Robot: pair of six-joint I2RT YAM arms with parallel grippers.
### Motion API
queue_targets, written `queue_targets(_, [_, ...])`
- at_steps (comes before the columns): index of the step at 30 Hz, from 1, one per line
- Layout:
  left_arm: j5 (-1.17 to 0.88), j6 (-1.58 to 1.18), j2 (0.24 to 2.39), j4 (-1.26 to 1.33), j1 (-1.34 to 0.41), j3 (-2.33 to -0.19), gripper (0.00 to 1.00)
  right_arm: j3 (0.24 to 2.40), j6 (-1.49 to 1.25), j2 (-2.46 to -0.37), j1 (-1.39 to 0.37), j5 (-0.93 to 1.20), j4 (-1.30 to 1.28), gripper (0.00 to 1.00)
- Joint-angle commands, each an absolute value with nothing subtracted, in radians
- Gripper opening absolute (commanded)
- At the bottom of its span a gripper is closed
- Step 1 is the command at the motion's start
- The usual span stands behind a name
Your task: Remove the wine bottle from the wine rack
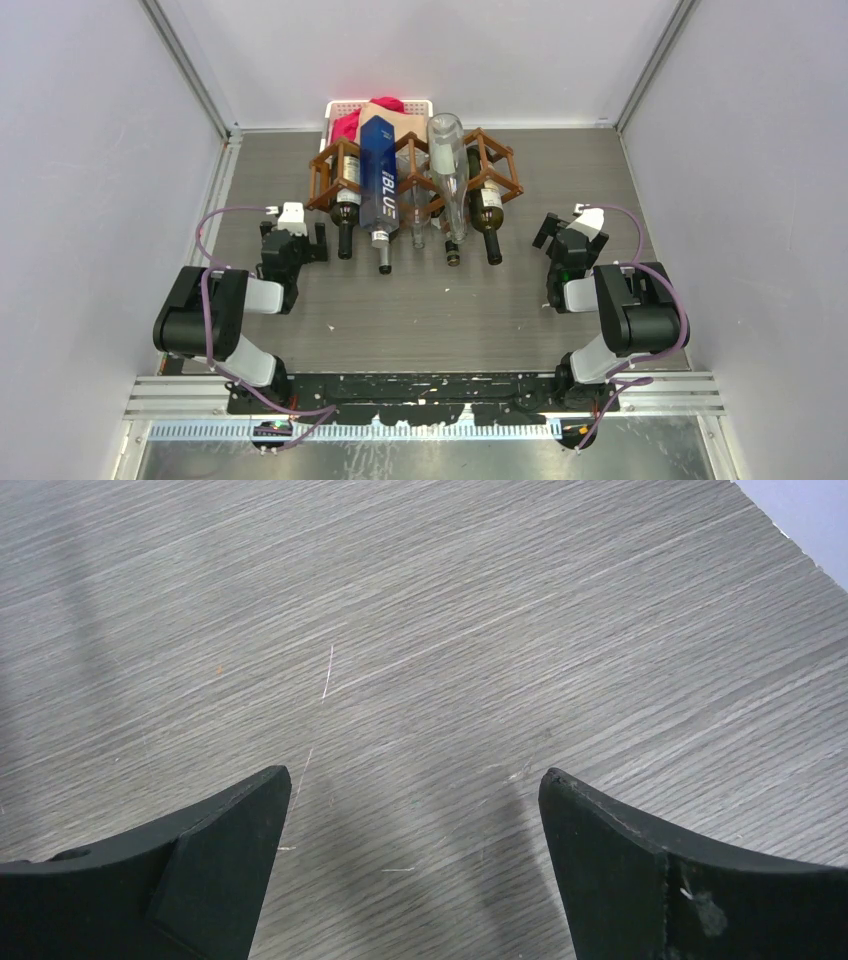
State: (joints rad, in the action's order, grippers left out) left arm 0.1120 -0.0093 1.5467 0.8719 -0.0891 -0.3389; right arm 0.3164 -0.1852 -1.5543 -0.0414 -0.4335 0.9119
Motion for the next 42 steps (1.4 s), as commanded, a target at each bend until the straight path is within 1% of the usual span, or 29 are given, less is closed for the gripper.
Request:
queue_targets(1, [0.128,0.008,1.549,0.943,-0.078,-0.364,1.0,0.344,-0.174,-1.554,-0.037,-0.461,0.976,1.0])
queue_targets(12, [0.129,0.008,1.548,0.943,-0.079,-0.365,1.0,0.344,-0.175,-1.556,-0.037,-0.461,0.976,1.0])
queue_targets(15, [0.1,0.005,1.544,0.922,-0.065,-0.373,1.0,0.345,-0.184,-1.554,-0.035,-0.479,0.977,1.0])
queue_targets(16, [0.089,-0.009,1.529,0.874,-0.053,-0.392,1.0,0.345,-0.203,-1.539,-0.035,-0.519,0.97,1.0])
queue_targets(17, [0.084,-0.03,1.508,0.804,-0.037,-0.417,1.0,0.352,-0.217,-1.515,-0.025,-0.512,0.924,1.0])
queue_targets(18, [0.091,-0.046,1.483,0.713,-0.028,-0.455,1.0,0.358,-0.205,-1.497,-0.023,-0.498,0.913,1.0])
queue_targets(19, [0.094,-0.056,1.462,0.58,-0.016,-0.511,1.0,0.383,-0.205,-1.456,-0.028,-0.531,0.85,1.0])
queue_targets(22, [0.102,-0.01,1.45,0.261,-0.005,-0.68,1.0,0.545,-0.318,-1.327,-0.021,-0.67,0.438,1.0])
queue_targets(23, [0.115,0.008,1.453,0.208,0.01,-0.722,0.99,0.586,-0.341,-1.301,-0.018,-0.679,0.348,1.0])
queue_targets(25, [0.095,0.017,1.443,0.143,0.063,-0.747,0.99,0.629,-0.371,-1.246,-0.017,-0.665,0.251,1.0])
queue_targets(28, [0.019,0.005,1.384,0.069,0.144,-0.766,1.0,0.631,-0.482,-1.159,-0.014,-0.68,0.234,1.0])
queue_targets(32, [-0.065,0.004,1.312,-0.053,0.223,-0.802,1.0,0.666,-0.663,-1.083,0.029,-0.58,0.166,1.0])
queue_targets(35, [-0.106,0.031,1.271,-0.133,0.265,-0.848,1.0,0.756,-0.85,-1.084,0.071,-0.542,-0.027,1.0])
queue_targets(37, [-0.128,0.04,1.259,-0.198,0.285,-0.901,1.0,0.827,-0.851,-1.102,0.105,-0.425,-0.116,1.0])
queue_targets(39, [-0.163,0.031,1.262,-0.27,0.3,-0.969,1.0,0.876,-0.801,-1.124,0.115,-0.277,-0.12,1.0])
queue_targets(42, [-0.221,0.012,1.296,-0.382,0.302,-1.1,0.99,0.995,-0.789,-1.17,0.115,-0.137,-0.161,1.0])
